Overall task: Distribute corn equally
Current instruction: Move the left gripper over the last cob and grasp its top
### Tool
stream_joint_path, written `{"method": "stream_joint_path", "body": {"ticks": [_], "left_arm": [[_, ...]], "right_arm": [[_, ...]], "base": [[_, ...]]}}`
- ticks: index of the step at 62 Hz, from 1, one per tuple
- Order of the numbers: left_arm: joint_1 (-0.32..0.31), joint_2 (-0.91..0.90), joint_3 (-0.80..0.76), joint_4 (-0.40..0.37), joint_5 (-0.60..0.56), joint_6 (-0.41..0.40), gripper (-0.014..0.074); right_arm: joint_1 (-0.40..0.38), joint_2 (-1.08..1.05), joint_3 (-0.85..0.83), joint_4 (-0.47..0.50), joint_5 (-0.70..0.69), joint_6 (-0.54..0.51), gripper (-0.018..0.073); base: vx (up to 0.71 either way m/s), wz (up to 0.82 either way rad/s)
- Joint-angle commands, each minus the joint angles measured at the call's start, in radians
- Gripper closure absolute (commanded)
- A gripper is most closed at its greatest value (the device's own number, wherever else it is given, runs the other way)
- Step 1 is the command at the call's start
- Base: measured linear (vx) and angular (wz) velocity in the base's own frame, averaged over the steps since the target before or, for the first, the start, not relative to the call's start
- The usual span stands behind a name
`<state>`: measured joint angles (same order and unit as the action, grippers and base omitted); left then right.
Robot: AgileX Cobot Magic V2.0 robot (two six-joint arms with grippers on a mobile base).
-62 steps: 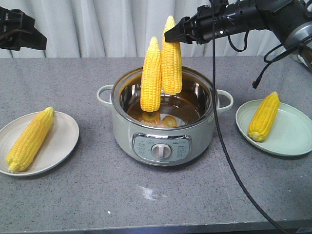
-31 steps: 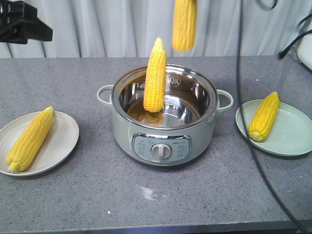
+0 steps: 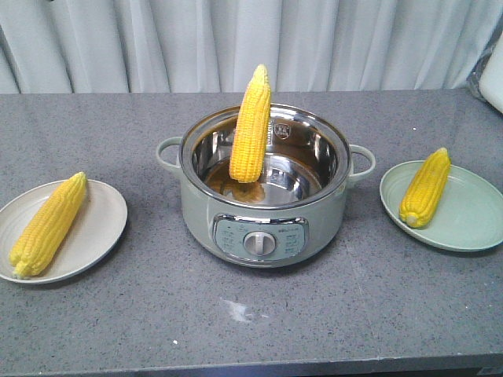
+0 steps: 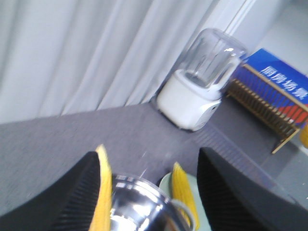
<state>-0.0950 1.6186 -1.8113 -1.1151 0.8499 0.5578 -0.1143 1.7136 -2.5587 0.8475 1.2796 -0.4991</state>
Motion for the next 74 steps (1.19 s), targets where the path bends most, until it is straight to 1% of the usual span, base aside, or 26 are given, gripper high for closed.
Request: {"method": "stream_joint_path", "body": {"ticks": [1,6,11,14,18,25,30,38,46,54,58,62,68,74], "left_arm": [[-0.039,0.051,-0.148,-0.066,-0.04,0.01,0.0168],[-0.055,0.139,-0.267,-0.042,-0.024,-0.008,0.0161],[-0.061,0.237,-0.386,-0.023,0.008,-0.079,0.0134],[-0.061,0.295,-0.441,-0.02,0.045,-0.124,0.0101],[-0.061,0.359,-0.507,-0.02,0.088,-0.164,0.0048],[-0.072,0.442,-0.58,-0.024,0.115,-0.174,-0.0041],[-0.09,0.48,-0.591,-0.022,0.11,-0.171,-0.0077],[-0.118,0.521,-0.591,0.004,0.107,-0.163,-0.0081],[-0.151,0.545,-0.588,0.074,0.117,-0.163,-0.008],[-0.187,0.553,-0.588,0.2,0.09,-0.164,-0.0077],[-0.201,0.557,-0.588,0.245,0.081,-0.164,-0.0076],[-0.213,0.557,-0.588,0.275,0.068,-0.164,-0.0074],[-0.228,0.557,-0.588,0.3,0.05,-0.164,-0.0071],[-0.239,0.563,-0.588,0.345,0.037,-0.164,-0.0067]], "right_arm": [[-0.007,-0.066,-0.021,-0.034,0.01,0.003,0.0564],[-0.007,-0.076,-0.021,-0.048,0.009,0.027,0.0564],[-0.007,-0.079,-0.021,-0.069,0.009,0.047,0.0564],[-0.007,-0.079,-0.021,-0.086,0.009,0.054,0.0564],[-0.007,-0.079,-0.021,-0.095,0.009,0.056,0.0564],[-0.007,-0.079,-0.021,-0.099,0.005,0.056,0.0564],[-0.007,-0.079,-0.021,-0.109,0.006,0.056,0.0564],[-0.007,-0.079,-0.021,-0.127,0.008,0.058,0.0564],[-0.007,-0.079,-0.021,-0.144,0.01,0.077,0.0561],[-0.007,-0.079,-0.021,-0.146,0.01,0.078,0.056],[-0.007,-0.079,-0.021,-0.146,0.01,0.078,0.056],[-0.007,-0.079,-0.021,-0.146,0.01,0.078,0.056],[-0.007,-0.079,-0.021,-0.15,0.01,0.078,0.0561],[-0.007,-0.079,-0.02,-0.157,0.01,0.078,0.0561]], "base": [[0.0,0.0],[0.0,0.0],[0.0,0.0],[0.0,0.0],[0.0,0.0],[0.0,0.0],[0.0,0.0],[0.0,0.0],[0.0,0.0],[0.0,0.0],[0.0,0.0],[0.0,0.0],[0.0,0.0],[0.0,0.0]]}}
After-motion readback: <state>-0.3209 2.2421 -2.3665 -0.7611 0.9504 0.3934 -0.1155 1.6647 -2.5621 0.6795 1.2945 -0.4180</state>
